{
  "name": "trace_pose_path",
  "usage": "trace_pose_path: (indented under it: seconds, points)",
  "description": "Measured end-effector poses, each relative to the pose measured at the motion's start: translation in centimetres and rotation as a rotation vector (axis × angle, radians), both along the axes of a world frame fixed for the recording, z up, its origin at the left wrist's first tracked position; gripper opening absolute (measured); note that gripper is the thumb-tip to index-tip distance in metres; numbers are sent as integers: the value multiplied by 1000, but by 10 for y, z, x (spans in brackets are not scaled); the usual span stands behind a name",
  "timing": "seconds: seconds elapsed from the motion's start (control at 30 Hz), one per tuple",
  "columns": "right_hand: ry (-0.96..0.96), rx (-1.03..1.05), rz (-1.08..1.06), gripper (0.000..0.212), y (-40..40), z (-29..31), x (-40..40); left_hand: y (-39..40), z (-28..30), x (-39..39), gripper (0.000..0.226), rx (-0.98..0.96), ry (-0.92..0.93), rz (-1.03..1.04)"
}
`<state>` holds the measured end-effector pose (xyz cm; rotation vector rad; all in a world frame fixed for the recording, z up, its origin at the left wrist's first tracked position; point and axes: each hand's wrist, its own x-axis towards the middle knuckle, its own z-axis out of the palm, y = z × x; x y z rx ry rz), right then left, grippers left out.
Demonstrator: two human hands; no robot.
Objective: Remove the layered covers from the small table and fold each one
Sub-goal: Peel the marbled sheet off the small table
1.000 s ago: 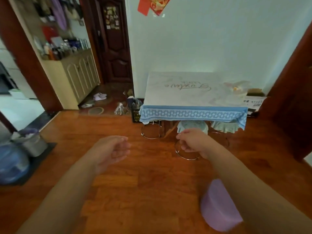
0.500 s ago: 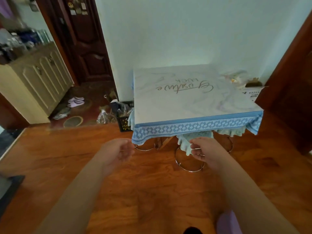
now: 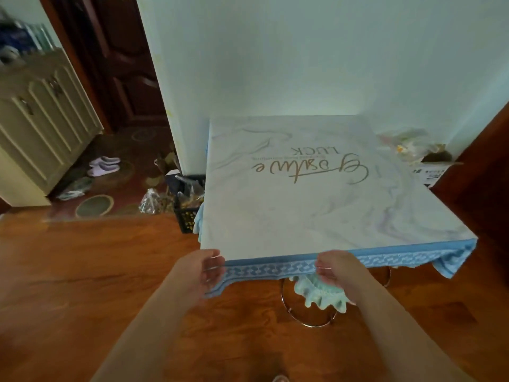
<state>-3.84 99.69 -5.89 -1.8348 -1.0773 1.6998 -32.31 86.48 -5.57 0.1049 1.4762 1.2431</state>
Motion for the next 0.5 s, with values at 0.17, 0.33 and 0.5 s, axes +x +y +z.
trace_pose_path:
  seconds: [0.17, 0.33, 0.5]
  points:
    - [-79, 24, 154, 14, 37, -21, -46, 23, -42, -48, 16, -192, 15, 86]
    - [-59, -81, 10, 12, 38, -65, -70, 76, -88, -85, 17, -358, 182, 26]
    - [-42, -215, -122, 13, 24, -89, -77, 118, -193, -129, 49, -383, 231, -145]
